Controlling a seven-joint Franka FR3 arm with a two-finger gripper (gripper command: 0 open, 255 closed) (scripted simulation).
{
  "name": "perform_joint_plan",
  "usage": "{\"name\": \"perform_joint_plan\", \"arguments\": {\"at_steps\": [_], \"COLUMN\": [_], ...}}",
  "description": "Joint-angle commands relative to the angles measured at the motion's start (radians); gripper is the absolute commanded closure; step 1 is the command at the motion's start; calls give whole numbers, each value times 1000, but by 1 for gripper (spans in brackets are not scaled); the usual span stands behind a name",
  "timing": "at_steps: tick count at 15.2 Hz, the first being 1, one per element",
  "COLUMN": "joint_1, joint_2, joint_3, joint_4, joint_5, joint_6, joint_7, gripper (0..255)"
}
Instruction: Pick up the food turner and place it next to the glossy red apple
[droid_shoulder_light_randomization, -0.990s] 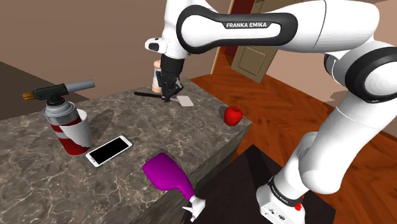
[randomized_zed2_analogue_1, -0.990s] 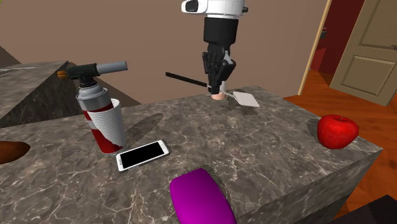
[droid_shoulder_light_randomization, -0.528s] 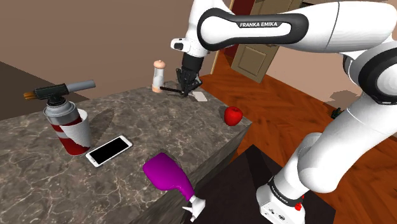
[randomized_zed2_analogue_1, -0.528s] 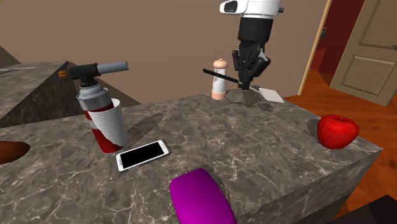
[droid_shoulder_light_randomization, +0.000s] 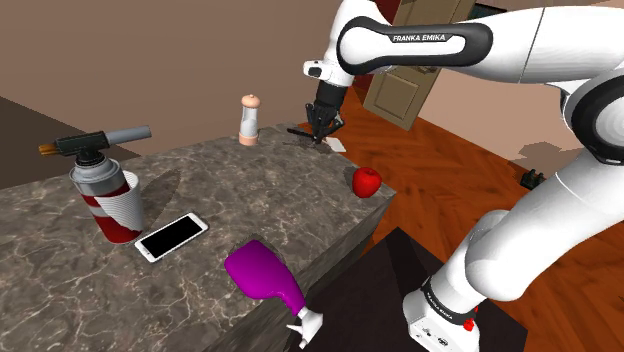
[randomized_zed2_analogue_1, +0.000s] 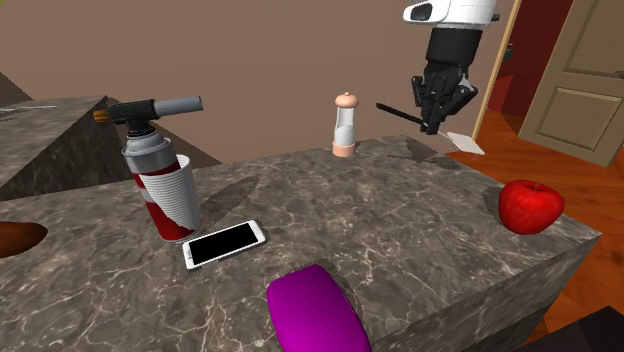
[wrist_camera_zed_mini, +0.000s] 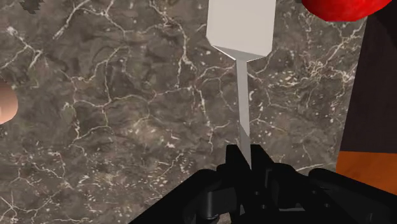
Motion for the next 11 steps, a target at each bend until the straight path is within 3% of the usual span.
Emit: {"name": "perform_joint_plan", "arguments": {"at_steps": [1, 4, 11], "joint_1": [-23, -58, -57], "joint_2": [-4, -8, 7], "joint_3": [-30, -76, -76], "joint_4": [-2, -5, -83], "joint_5": [-4, -11, -8], "joint_6": [-6, -12, 81], "joint_7": [-53, -131, -137], "gripper": [255, 255, 255]}}
